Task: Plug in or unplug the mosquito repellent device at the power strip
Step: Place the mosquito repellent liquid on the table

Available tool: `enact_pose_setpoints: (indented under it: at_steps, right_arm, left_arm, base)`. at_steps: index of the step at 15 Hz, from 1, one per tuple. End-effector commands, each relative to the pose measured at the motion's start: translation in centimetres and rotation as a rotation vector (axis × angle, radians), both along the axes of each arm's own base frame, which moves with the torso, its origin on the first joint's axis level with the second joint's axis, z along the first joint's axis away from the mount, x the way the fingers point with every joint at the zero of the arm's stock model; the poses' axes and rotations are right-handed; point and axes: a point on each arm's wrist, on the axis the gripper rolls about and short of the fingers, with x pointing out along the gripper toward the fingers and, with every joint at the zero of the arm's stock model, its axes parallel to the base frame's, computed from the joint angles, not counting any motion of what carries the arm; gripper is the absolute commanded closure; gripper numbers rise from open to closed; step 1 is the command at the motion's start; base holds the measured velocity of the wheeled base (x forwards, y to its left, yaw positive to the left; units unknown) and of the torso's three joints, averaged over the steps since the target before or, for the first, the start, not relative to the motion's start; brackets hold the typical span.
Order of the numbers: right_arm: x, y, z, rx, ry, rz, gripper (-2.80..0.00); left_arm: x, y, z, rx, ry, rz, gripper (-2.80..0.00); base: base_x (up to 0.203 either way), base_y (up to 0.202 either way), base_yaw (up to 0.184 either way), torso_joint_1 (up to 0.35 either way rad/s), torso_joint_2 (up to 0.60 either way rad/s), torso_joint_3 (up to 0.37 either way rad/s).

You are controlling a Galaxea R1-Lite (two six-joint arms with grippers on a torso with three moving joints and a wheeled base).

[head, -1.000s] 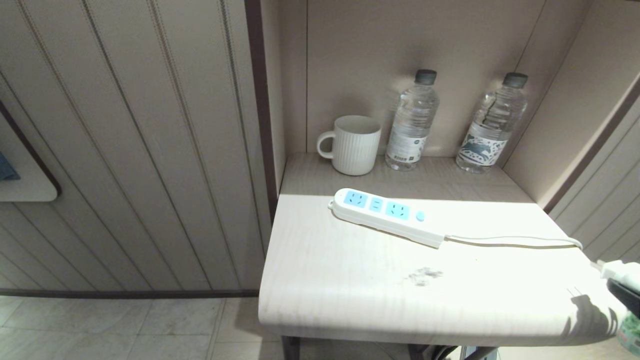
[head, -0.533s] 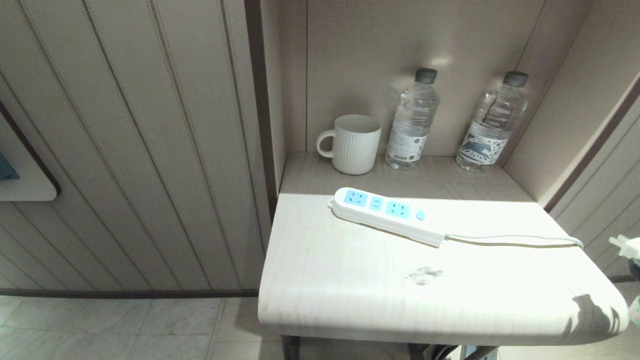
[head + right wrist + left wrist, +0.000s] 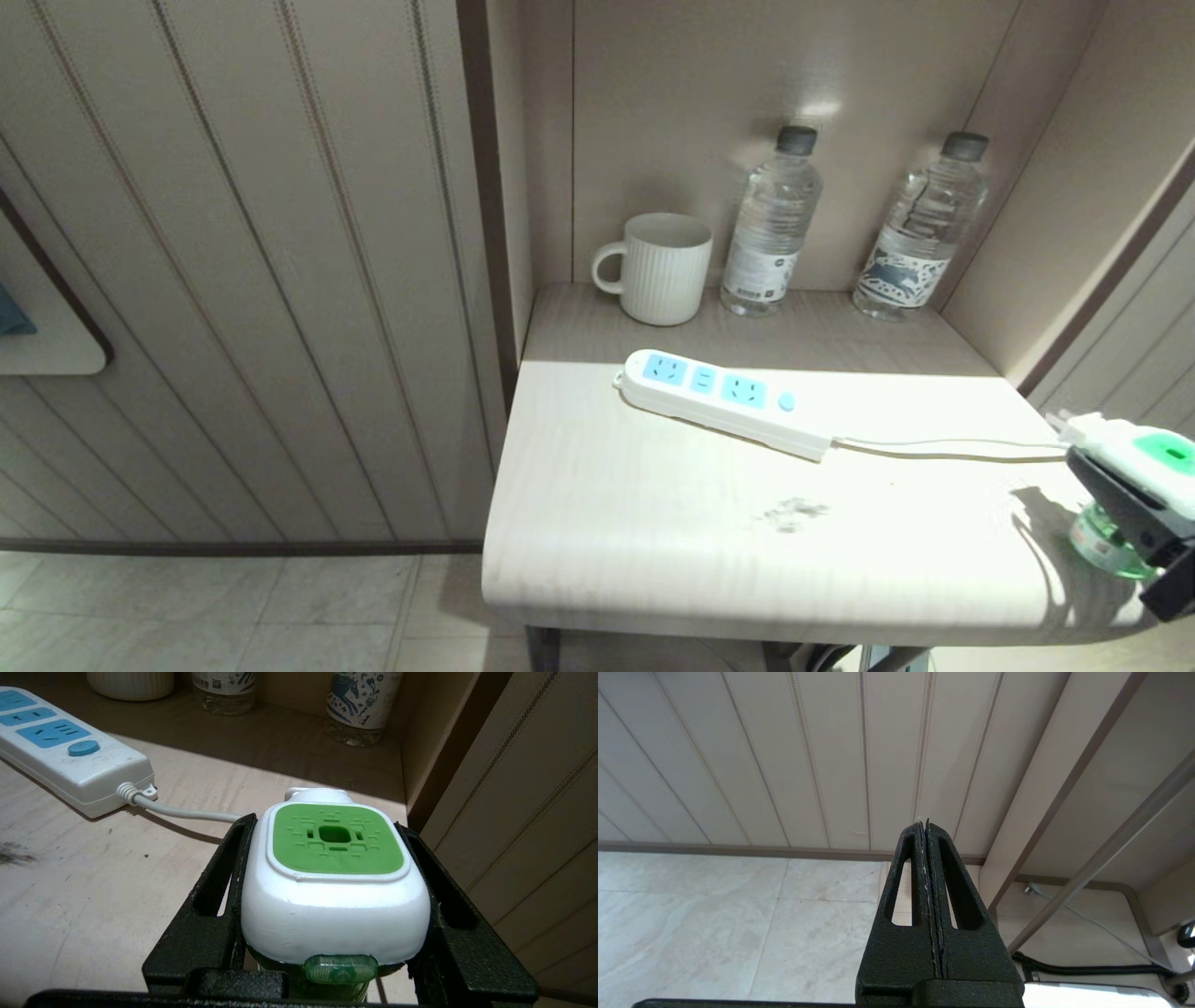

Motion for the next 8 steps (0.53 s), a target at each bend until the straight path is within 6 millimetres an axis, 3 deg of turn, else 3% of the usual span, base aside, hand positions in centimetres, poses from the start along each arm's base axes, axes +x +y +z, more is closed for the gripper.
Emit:
enact_pose_setpoints:
  at_steps: [1,8]
  right_arm:
    - [1.6,0.0,-0.5,0.001,0.043,0.001,0.0]
    - [3.1,0.1,-0.6,0.002,0.036,0.005,0.0]
  left_arm:
    - [0.0,0.0,0.0,-0.001,0.002,0.0,0.0]
    - [0.0,0.0,0.0,0.0,0.002,0.001,0.0]
  base:
    - [0.0,0.0,0.0,0.0,0.0,0.0]
    - [0.0,0.0,0.0,0.0,0.0,0.0]
